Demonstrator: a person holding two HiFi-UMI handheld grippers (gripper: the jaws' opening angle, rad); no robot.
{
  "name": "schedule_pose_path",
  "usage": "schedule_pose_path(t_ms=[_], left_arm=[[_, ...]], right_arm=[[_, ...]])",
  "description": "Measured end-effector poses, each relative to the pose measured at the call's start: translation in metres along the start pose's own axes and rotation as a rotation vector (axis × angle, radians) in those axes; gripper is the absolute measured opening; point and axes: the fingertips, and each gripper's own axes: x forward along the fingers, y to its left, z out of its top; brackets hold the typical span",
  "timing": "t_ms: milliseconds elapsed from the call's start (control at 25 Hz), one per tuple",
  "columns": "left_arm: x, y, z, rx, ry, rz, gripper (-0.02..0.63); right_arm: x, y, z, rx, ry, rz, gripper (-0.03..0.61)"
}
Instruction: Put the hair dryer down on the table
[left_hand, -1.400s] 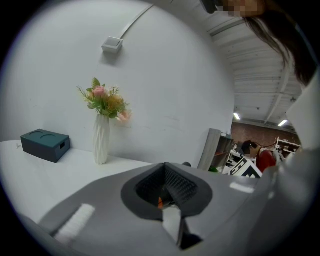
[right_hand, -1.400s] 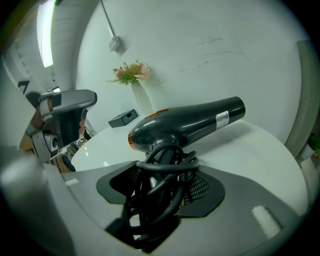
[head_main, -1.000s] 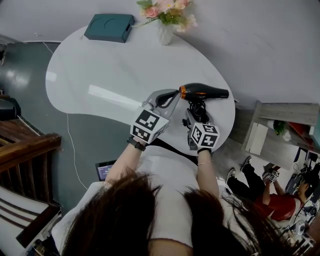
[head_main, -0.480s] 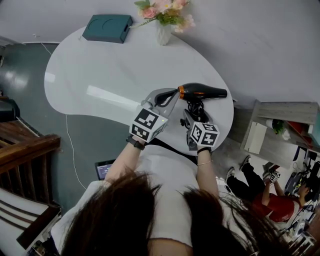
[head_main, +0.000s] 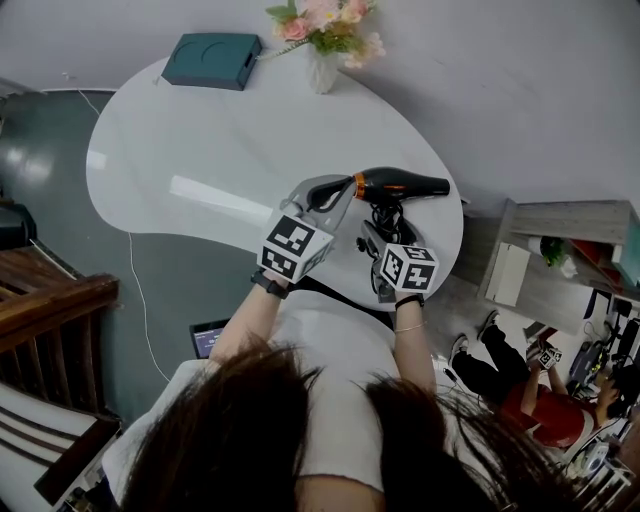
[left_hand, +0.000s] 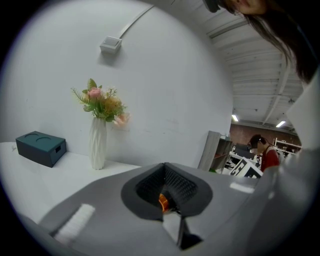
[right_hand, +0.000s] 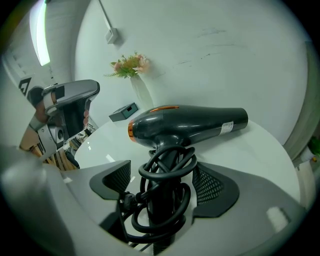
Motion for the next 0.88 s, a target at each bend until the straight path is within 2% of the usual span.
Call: schedule_pose_path(t_ms=[520,880], left_arm=[[0.002,-0.005,0.025,0.006,-0.048,-0.027,0.058],[0.003,-0.003,0.046,0.03,-0.079,-0.035,0.058]], right_arm=[[-0.038,0.003,0.04,-0.037,-0.103,-0.026,0.359],[-0.076,0.014,0.112,-0.087,-0.279,-0.021,0.356]])
